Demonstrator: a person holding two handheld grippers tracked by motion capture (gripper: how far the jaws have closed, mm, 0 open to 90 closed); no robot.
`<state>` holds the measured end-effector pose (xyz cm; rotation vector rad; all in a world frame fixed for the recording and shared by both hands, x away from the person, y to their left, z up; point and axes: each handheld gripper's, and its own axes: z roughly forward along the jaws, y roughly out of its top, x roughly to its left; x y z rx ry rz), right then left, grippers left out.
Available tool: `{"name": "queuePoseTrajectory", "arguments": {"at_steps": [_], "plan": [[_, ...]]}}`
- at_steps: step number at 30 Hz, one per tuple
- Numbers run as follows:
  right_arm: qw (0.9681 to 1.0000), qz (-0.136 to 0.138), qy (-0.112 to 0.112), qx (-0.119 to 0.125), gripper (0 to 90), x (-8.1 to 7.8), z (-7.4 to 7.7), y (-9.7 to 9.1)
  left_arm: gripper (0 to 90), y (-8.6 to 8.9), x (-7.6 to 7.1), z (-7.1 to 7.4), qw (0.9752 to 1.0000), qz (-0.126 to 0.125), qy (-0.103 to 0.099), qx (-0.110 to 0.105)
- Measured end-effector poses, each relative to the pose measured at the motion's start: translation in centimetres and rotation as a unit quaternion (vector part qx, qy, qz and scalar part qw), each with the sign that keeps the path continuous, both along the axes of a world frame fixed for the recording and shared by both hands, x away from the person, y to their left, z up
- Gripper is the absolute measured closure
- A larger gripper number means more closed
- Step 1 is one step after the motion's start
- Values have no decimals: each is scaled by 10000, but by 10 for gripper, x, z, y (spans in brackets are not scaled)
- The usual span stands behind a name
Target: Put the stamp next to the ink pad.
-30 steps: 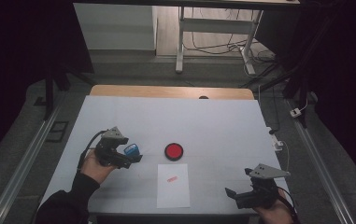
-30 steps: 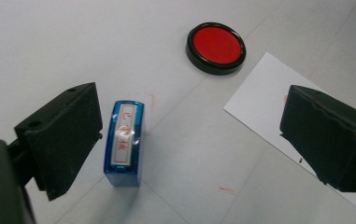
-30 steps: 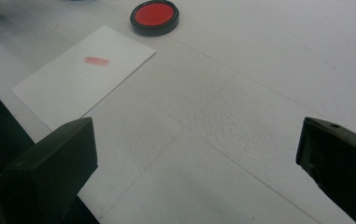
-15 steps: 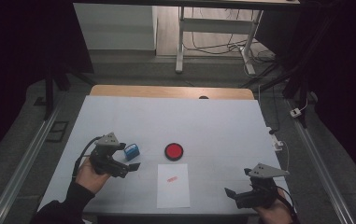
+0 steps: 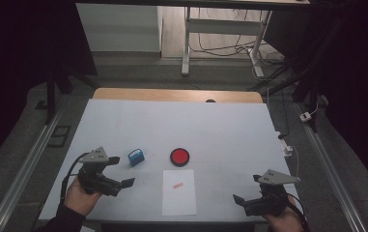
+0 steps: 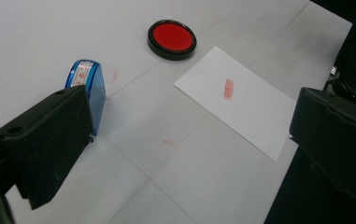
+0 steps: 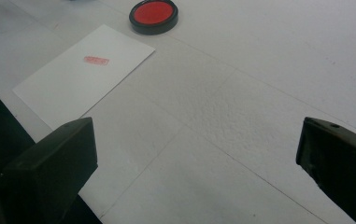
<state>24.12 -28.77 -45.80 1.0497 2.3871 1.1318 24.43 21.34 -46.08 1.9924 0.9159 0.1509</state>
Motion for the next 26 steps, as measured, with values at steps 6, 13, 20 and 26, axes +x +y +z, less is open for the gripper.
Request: {"name": "queuePoseTrajectory", "arguments": {"at_steps": [6, 13, 20, 26], "plan": [[10000, -27, -3, 0, 0, 0, 0, 0, 2, 9, -18, -3, 9998, 137, -29, 106], [10000, -36, -2, -9, 0, 0, 0, 0, 1, 22, -38, -9, 9992, 311, 16, 246], [10000, -50, 8, -3, 0, 0, 0, 0, 4, 28, -47, -18, 9969, 507, 222, 565], [9999, -68, 25, -70, 0, 0, 0, 1, 13, 30, -48, -19, 9962, 562, 313, 588]]}}
